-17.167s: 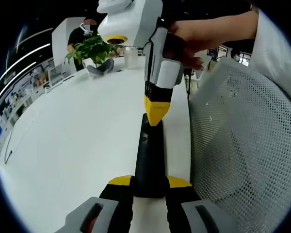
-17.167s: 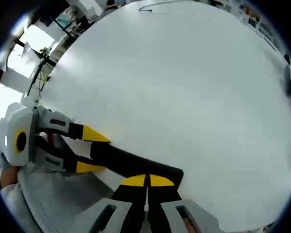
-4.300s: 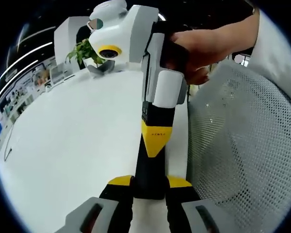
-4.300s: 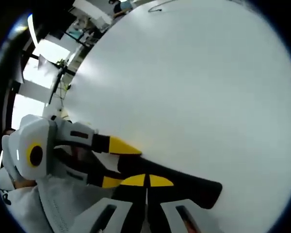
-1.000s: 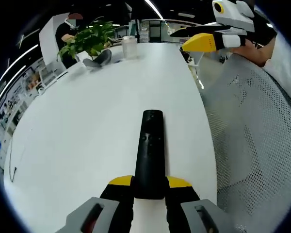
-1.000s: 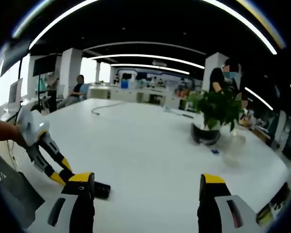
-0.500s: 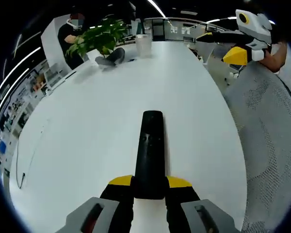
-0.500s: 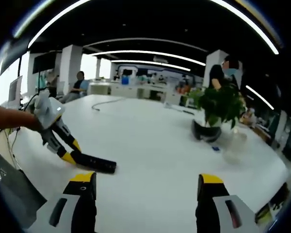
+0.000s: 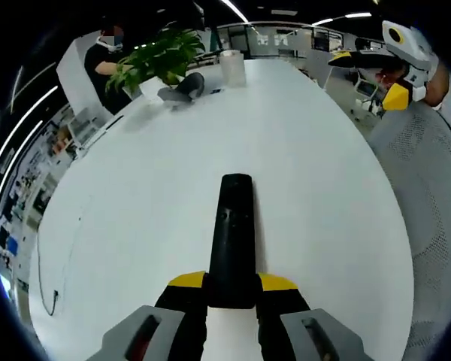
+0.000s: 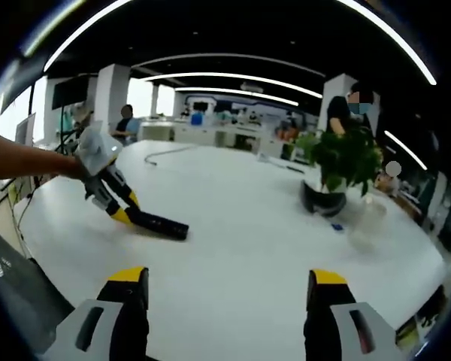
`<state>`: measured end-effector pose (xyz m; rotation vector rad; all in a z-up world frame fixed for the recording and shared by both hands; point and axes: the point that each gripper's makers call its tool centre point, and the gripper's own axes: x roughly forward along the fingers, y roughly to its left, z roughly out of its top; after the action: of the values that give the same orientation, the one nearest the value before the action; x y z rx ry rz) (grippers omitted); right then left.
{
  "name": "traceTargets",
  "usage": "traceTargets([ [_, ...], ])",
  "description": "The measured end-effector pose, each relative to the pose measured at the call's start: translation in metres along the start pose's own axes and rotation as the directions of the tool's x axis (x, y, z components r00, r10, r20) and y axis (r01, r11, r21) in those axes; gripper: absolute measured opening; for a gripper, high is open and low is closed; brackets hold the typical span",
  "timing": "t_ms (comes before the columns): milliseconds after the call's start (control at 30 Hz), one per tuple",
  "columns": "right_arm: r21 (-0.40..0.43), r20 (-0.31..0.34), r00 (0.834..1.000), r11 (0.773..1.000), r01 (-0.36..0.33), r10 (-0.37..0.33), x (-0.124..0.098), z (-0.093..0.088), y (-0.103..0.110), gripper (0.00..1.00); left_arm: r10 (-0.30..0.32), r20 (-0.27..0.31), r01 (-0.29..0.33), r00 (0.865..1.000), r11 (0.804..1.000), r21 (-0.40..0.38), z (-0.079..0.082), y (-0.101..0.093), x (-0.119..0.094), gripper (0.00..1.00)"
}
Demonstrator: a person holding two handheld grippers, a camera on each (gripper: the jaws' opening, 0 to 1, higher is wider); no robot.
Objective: Press the specified remote control buttons in sequence, fully releasing each button before pressing the next.
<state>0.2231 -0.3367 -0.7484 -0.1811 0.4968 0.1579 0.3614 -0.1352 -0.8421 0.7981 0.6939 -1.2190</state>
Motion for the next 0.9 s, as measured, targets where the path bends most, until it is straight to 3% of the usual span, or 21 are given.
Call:
traceTargets([
  [367,-0.015,-0.032,0.999,1.000,-0.014,0.014,0.002,-0.006,0.004,0.85,0.022,-0.002,-0.022,1.000,0.999,0.035,0.000,0.042,0.004,0.23],
  [700,-0.023,-0.063,0.997,0.999,-0.033,0.032,0.005,-0.012,0.008,0.85,0.039,-0.030,-0.037,0.999,0.996,0.075,-0.010,0.081,0.014,0.23],
  [900,-0.032,-0.081,0.996,0.999,-0.035,0.033,0.006,-0.016,0.009,0.85,0.038,-0.042,-0.034,0.998,0.996,0.082,-0.009,0.095,0.020,0.23],
])
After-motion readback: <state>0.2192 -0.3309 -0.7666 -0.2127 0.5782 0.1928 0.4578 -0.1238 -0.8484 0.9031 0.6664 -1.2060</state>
